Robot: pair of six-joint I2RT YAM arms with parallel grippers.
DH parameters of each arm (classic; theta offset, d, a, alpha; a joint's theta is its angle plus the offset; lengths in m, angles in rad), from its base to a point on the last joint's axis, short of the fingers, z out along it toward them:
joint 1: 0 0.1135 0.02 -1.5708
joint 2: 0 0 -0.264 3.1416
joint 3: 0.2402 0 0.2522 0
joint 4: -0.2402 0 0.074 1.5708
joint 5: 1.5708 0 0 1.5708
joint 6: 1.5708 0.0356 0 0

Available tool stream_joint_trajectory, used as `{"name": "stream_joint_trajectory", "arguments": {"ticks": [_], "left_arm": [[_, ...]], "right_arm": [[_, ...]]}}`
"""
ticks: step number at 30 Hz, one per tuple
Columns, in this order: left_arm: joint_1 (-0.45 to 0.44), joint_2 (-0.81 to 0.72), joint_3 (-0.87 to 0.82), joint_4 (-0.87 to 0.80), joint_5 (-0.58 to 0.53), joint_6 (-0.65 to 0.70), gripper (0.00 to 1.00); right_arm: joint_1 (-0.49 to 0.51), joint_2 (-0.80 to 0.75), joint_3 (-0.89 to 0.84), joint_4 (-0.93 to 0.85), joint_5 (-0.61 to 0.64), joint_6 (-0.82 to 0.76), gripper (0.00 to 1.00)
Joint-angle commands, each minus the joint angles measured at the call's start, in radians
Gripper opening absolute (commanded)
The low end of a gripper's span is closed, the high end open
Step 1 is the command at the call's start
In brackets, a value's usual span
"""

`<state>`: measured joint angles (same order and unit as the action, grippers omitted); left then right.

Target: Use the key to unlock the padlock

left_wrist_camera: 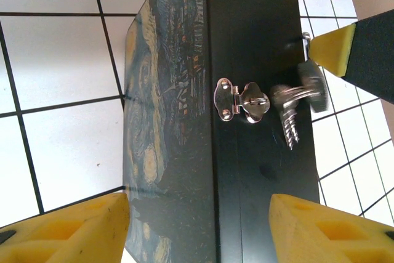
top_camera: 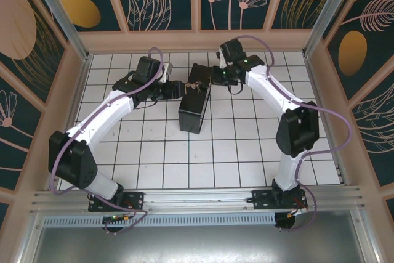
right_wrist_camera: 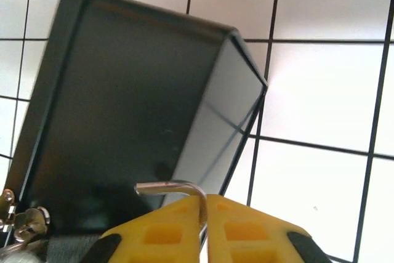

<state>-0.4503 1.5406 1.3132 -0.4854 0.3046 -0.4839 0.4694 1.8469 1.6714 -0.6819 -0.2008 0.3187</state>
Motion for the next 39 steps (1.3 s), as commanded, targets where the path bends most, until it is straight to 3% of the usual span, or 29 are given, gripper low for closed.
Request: {"name": "stream_joint_trajectory", "arguments": {"ticks": [1, 13, 16, 19, 23, 25, 31, 39], "left_arm": [[0.005, 0.017, 0.035, -0.017, -0.009, 0.0, 0.62], [0.004, 0.047, 0.123, -0.068, -0.064, 0.035, 0.62], [-0.026, 0.051, 0.153, -0.092, -0.064, 0.056, 0.62], [-0.115, 0.075, 0.164, -0.156, -0.166, 0.08, 0.66], [-0.124, 0.05, 0.1, -0.125, -0.206, 0.032, 0.68], [-0.124, 0.026, 0.079, -0.09, -0.176, 0.031, 0.7], [-0.105, 0.104, 0.164, -0.065, -0.153, 0.035, 0.71], [-0.082, 0.225, 0.199, 0.04, 0.056, 0.039, 0.68]], "right_arm": [[-0.003, -0.081, -0.089, 0.097, -0.091, 0.029, 0.06], [-0.12, -0.345, -0.458, 0.148, -0.062, 0.049, 0.03], [-0.12, -0.394, -0.527, 0.171, -0.065, 0.074, 0.12], [-0.1, -0.423, -0.583, 0.308, -0.171, 0.114, 0.27], [-0.035, -0.424, -0.634, 0.571, -0.337, 0.151, 0.35], [0.002, -0.413, -0.658, 0.64, -0.349, 0.172, 0.36], [0.014, -0.352, -0.761, 0.678, -0.224, 0.232, 0.18], [0.007, -0.236, -0.876, 1.011, -0.3, 0.349, 0.15]]}}
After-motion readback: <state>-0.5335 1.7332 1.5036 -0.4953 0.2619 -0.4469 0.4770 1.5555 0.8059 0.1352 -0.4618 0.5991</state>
